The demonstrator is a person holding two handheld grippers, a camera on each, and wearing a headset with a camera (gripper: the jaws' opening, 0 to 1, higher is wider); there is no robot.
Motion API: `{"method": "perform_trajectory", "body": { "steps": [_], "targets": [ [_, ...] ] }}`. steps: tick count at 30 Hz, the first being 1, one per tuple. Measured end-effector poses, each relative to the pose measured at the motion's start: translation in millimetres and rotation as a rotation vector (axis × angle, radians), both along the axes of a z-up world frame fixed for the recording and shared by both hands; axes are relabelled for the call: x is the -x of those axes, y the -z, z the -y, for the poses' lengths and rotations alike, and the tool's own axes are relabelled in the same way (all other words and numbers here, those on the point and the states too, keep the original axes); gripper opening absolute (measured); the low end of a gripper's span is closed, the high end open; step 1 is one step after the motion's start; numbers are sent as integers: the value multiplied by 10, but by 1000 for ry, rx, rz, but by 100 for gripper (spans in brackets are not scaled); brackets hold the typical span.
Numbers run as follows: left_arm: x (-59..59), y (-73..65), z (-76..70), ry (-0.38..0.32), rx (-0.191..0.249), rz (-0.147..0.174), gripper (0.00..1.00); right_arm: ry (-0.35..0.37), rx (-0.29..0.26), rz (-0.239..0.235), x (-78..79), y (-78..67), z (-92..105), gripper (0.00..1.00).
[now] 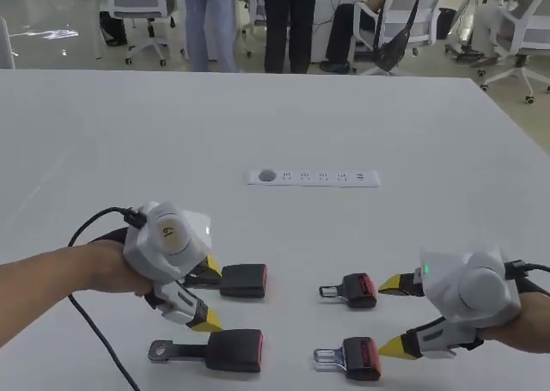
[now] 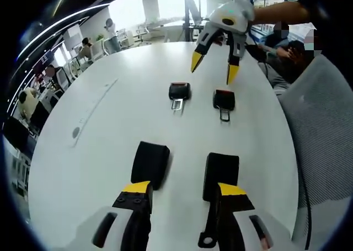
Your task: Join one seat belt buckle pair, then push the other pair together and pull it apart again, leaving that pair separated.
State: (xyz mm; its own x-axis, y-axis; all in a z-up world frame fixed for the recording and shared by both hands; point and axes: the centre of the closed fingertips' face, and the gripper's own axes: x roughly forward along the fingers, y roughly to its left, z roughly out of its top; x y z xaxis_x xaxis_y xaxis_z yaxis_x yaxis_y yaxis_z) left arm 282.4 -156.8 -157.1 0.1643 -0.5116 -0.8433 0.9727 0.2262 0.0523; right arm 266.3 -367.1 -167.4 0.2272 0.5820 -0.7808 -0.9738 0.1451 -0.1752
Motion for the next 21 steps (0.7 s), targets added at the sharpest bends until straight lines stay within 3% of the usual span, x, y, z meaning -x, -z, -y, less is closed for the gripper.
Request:
{"method": "perform_trajectory", "body": {
  "steps": [11, 21],
  "targets": [
    [-192, -4, 43, -15, -2, -3, 47, -12, 32, 13, -237, -21, 72, 47],
    [-369, 105, 20, -17, -26, -24, 47, -31, 54, 9, -419, 51, 76, 46]
  ]
}}
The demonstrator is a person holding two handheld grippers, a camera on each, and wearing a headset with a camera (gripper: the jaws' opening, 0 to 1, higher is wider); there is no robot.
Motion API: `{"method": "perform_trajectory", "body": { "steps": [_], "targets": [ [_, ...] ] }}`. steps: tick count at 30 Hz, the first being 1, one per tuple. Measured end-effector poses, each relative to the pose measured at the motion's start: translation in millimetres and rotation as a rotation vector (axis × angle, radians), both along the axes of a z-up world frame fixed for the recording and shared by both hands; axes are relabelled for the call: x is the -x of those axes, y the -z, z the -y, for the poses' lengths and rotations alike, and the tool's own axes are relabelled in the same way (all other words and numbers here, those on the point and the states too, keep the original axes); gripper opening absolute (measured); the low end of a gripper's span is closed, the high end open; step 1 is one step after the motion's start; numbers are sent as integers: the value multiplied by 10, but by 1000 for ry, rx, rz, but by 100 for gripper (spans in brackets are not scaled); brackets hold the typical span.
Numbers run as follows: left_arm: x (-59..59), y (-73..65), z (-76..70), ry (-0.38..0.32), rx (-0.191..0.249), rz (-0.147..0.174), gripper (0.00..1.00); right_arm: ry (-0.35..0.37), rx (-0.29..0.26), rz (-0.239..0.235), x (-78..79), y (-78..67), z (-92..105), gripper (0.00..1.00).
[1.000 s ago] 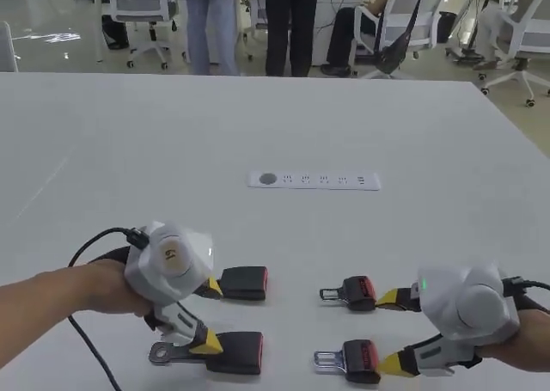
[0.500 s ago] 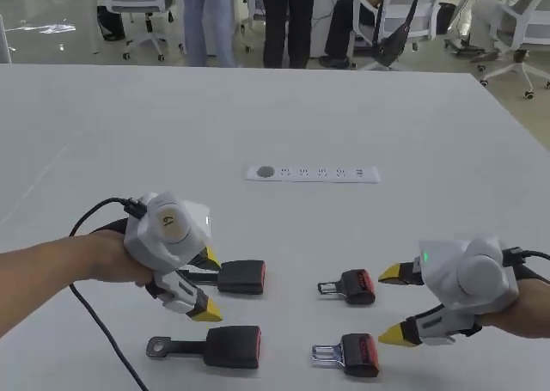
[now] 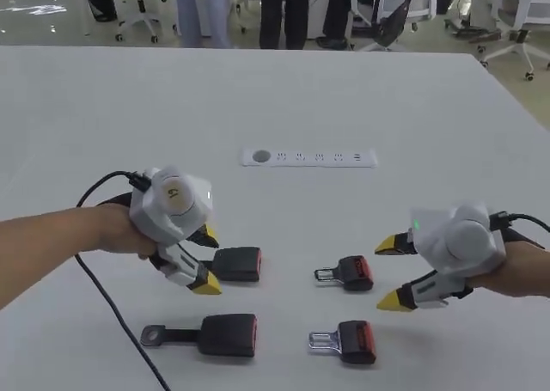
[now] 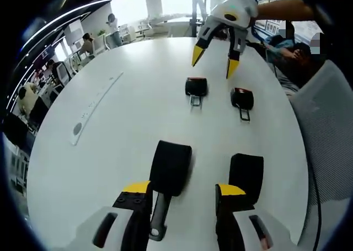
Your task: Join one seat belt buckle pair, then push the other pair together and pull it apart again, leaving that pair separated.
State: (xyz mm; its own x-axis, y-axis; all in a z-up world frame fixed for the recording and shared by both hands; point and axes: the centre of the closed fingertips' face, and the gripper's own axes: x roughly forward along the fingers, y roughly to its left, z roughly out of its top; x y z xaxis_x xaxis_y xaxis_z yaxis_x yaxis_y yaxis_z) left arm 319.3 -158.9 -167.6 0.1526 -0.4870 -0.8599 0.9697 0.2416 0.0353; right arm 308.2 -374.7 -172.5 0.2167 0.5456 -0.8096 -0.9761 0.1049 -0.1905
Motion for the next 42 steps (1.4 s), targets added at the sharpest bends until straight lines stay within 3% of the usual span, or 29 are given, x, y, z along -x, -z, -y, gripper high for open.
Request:
{"method": "perform_trajectory", "body": {
  "steps": [15, 27, 42],
  "targets": [
    [-178, 177, 23, 20, -39, -34, 43, -22, 24, -24, -213, 129, -30, 43],
    [-278, 320, 67, 94, -82, -57, 38, -60, 55, -46, -240, 233, -38, 40],
    [-254, 413, 30, 150, -117, -80, 34, -80, 66, -71, -266, 317, -80, 35]
  ]
}}
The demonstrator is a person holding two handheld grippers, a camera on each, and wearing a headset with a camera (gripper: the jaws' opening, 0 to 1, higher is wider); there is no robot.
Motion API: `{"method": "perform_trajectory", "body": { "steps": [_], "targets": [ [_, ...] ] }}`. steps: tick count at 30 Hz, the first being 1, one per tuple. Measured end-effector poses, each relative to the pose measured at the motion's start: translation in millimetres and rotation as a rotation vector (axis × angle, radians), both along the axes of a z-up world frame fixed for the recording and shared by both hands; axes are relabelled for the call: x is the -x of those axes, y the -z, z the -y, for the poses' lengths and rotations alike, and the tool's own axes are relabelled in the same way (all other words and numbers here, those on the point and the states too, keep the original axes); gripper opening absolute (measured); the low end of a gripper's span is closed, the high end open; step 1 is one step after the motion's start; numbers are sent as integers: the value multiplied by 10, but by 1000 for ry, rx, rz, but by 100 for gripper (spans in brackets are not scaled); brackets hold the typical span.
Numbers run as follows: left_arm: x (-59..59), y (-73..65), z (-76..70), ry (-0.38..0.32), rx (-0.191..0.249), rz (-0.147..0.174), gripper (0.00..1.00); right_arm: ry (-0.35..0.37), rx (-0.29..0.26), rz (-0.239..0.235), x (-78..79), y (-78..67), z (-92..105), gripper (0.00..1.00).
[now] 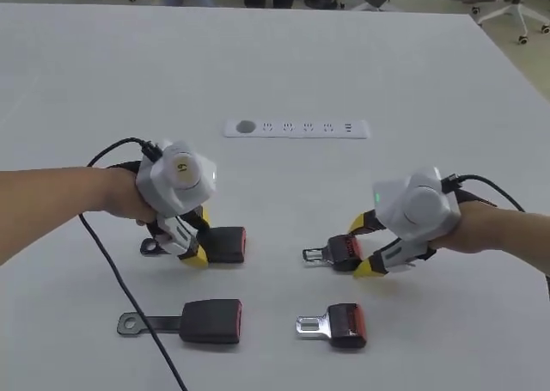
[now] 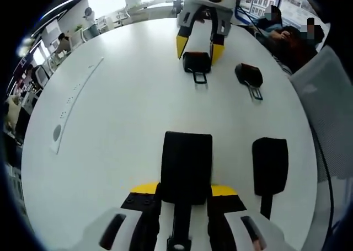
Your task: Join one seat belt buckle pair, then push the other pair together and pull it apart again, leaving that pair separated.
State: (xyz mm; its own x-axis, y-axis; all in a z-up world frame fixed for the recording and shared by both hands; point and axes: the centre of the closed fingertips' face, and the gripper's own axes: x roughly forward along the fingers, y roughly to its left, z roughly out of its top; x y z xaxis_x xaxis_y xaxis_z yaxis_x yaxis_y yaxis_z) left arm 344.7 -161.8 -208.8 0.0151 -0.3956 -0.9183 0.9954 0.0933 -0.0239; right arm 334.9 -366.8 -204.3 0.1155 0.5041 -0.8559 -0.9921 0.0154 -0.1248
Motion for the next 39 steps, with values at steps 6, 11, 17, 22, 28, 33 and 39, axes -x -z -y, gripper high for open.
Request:
{"method": "perform_trajectory", "body": {
  "steps": [6, 11, 17, 22, 28, 33, 39],
  "targets": [
    [-1, -4, 0, -3, 10, -1, 33, 4, -5, -6, 18, -3, -13, 32],
    [5, -7, 6, -4, 13, 0, 33, 16, -7, -13, 12, 18, -17, 32],
    [2, -3, 4, -6, 16, 1, 33, 46, -16, -28, 15, 17, -37, 31],
    [11, -8, 8, -9, 18, 2, 33, 73, -20, -34, 1, 22, -71, 30],
    [15, -16, 10, -7, 14, 2, 32, 86, -19, -38, -10, 22, -92, 30],
    [14, -16, 9, -10, 3, -1, 32, 81, -13, -31, -19, 22, -126, 30],
    [32, -24, 15, -15, -8, -3, 32, 77, -15, -29, -58, 28, -171, 30]
  ]
}}
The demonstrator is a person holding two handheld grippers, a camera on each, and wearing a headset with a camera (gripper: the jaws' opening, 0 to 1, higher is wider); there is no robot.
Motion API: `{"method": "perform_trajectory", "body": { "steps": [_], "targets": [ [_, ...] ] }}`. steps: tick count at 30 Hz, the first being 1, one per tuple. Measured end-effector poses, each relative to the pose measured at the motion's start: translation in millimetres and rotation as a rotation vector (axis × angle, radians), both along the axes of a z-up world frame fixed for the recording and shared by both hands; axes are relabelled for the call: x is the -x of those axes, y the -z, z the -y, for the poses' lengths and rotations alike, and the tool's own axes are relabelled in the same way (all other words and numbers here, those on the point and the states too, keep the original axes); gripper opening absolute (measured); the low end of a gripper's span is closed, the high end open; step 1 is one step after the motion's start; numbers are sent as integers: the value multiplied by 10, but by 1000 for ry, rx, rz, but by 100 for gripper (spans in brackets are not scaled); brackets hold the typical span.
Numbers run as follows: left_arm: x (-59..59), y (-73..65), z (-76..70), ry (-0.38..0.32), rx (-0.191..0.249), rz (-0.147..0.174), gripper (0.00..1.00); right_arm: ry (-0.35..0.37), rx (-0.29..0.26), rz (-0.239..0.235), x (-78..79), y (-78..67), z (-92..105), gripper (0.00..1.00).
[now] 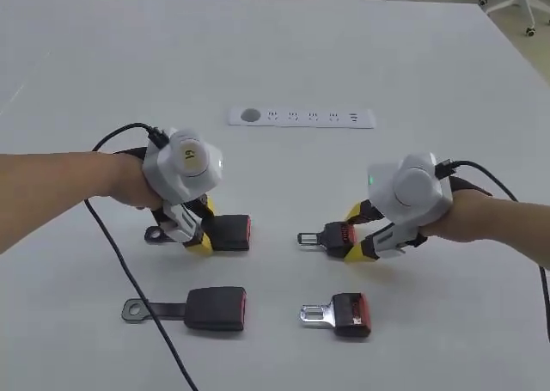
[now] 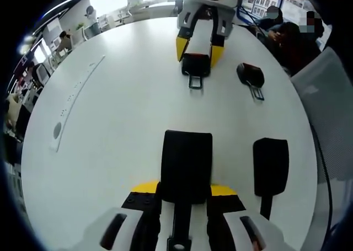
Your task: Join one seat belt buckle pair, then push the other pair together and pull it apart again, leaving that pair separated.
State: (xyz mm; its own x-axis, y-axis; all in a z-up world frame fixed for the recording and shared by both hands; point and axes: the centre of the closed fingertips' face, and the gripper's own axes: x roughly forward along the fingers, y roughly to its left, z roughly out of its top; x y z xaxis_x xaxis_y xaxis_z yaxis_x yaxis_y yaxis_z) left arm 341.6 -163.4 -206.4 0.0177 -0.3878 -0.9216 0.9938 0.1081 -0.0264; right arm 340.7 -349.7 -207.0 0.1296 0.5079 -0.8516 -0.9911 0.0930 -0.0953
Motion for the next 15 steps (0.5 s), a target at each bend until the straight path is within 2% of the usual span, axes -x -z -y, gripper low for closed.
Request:
{"method": "perform_trajectory", "body": {
  "steps": [15],
  "targets": [
    [-28, 27, -17, 9, -23, -5, 32, -2, -6, 17, -41, -14, -84, 30]
  ]
}}
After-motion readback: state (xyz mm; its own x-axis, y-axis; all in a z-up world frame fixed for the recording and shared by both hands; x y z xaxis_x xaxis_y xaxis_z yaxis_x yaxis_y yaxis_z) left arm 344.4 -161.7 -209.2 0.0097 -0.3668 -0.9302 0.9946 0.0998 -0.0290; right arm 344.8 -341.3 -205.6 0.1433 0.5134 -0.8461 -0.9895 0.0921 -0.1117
